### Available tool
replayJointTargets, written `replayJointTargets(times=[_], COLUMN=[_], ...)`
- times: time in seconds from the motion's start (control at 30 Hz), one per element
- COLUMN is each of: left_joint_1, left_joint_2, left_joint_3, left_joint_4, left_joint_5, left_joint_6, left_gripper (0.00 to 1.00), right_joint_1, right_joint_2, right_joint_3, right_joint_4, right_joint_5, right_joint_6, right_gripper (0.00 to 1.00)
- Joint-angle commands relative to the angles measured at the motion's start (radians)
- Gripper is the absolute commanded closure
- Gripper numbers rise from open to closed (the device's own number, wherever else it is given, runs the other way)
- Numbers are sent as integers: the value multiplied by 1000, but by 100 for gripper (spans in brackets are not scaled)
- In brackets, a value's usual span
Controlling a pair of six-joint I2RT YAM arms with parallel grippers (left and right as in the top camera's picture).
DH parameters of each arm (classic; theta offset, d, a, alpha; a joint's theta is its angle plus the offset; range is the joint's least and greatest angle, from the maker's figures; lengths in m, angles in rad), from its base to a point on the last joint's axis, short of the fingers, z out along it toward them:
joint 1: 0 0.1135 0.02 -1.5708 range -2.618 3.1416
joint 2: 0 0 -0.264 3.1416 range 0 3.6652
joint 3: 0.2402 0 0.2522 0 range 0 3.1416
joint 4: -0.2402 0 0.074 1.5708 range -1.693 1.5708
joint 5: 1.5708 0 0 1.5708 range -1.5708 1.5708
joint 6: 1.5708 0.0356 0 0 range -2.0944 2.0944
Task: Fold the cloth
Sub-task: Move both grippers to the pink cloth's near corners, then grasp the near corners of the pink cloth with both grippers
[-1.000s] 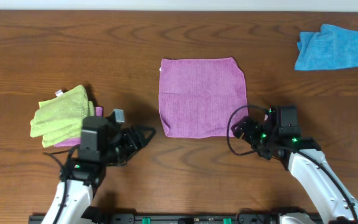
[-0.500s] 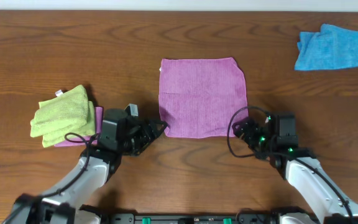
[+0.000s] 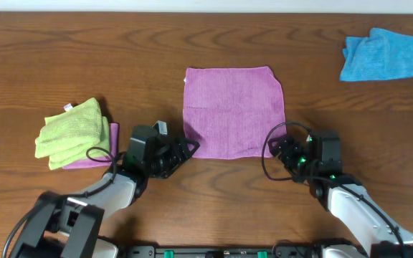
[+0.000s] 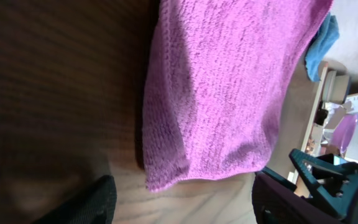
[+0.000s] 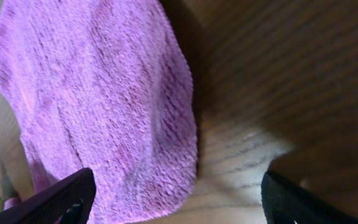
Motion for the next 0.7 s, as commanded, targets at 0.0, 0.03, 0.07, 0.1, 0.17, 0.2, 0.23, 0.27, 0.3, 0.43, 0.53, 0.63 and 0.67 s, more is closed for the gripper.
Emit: replayJointTargets(times=[0.0, 0.03, 0.07, 0.1, 0.17, 0.2, 0.23, 0.27, 0.3, 0.43, 0.53, 0.63, 0.67], left_joint_1=[-15, -18, -21, -24, -29, -29, -29, -29, -29, -29, -38, -59, -64], left_joint_2=[34, 43, 52, 60, 84, 95, 103, 110, 117, 143, 160, 171, 173], left_joint_3=[-2, -2, -2, -2, -2, -2, -2, -2, -2, -1, -1, -1, -1], left_joint_4=[23, 34, 46, 58, 92, 102, 112, 120, 128, 138, 138, 144, 148], left_joint_5=[-47, -55, -63, -68, -87, -96, -98, -98, -98, -104, -124, -149, -150], left_joint_6=[-23, -25, -29, -31, -39, -51, -56, -56, -56, -56, -56, -64, -64], left_gripper=[28, 28, 28, 28, 28, 28, 28, 28, 28, 29, 29, 32, 34], right_joint_1=[-3, -3, -3, -3, -3, -2, -2, -2, -2, -2, -2, -2, -1], right_joint_2=[36, 42, 49, 56, 86, 105, 120, 128, 141, 181, 200, 216, 219], right_joint_3=[-18, -18, -18, -18, -18, -18, -18, -18, -18, -18, -18, -18, -18], right_joint_4=[16, 29, 47, 60, 89, 101, 108, 110, 114, 134, 143, 153, 153], right_joint_5=[6, 6, 6, 6, 6, 6, 6, 6, 6, 5, 6, 5, 5], right_joint_6=[24, 26, 27, 27, 43, 49, 50, 50, 50, 50, 49, 49, 50], right_gripper=[14, 14, 14, 14, 14, 15, 16, 16, 17, 18, 19, 22, 25])
